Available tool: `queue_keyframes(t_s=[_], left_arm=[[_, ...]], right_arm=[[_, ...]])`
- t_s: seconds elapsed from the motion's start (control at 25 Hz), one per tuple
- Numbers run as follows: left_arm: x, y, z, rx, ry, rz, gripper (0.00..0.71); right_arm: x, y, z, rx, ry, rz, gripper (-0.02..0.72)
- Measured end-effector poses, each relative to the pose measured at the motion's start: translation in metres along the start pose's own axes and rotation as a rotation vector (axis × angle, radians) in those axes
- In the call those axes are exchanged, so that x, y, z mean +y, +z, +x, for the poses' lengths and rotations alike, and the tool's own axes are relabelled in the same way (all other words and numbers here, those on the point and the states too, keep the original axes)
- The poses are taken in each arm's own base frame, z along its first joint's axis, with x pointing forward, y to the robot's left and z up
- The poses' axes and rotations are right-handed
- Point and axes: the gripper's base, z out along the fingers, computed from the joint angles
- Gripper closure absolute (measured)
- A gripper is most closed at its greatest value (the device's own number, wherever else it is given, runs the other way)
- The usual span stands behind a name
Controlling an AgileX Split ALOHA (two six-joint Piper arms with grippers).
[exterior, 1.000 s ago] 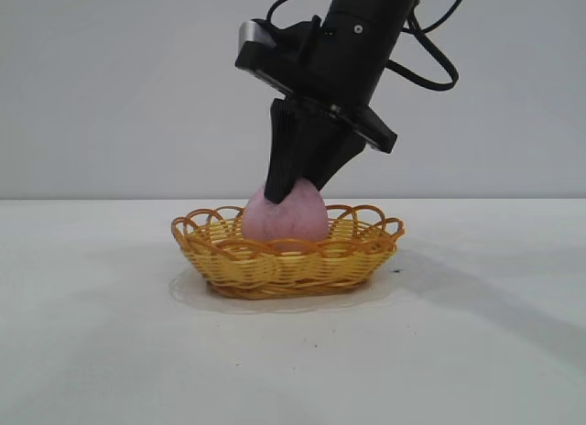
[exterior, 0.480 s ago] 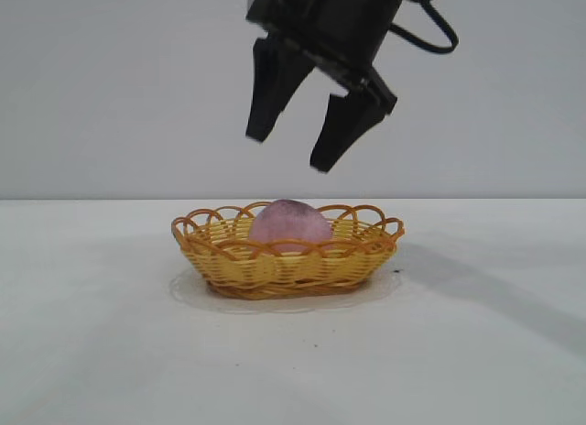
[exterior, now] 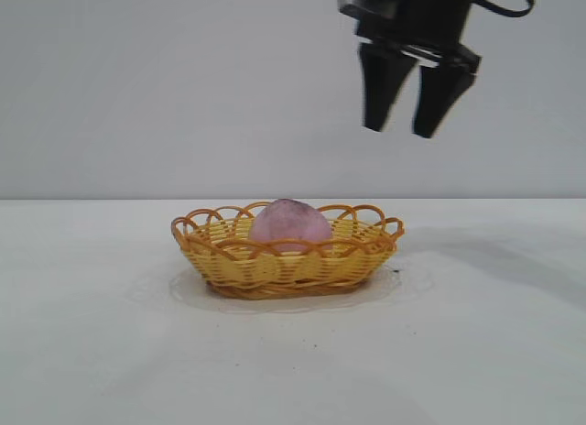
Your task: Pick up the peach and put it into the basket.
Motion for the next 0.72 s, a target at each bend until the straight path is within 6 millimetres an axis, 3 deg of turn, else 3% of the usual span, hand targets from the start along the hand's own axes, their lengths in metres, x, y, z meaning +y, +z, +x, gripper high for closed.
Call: queue_keyframes(t_s=[0.36,0.56,0.72], left_arm=[[0.000,0.000,0.000,0.000,0.000,0.000,0.170],[0.000,0.000,0.000,0.000,0.000,0.000,0.170],[0.000,0.000,0.000,0.000,0.000,0.000,0.170]], right_arm=[[-0.068,-0.013,0.036,0.003,0.200,0.060,0.184],[-0.103,-0.021,0.060,-0.004,0.631,0.110,0.184],[-0.113,-0.024,0.068,-0.012,0.665,0.105,0.184]])
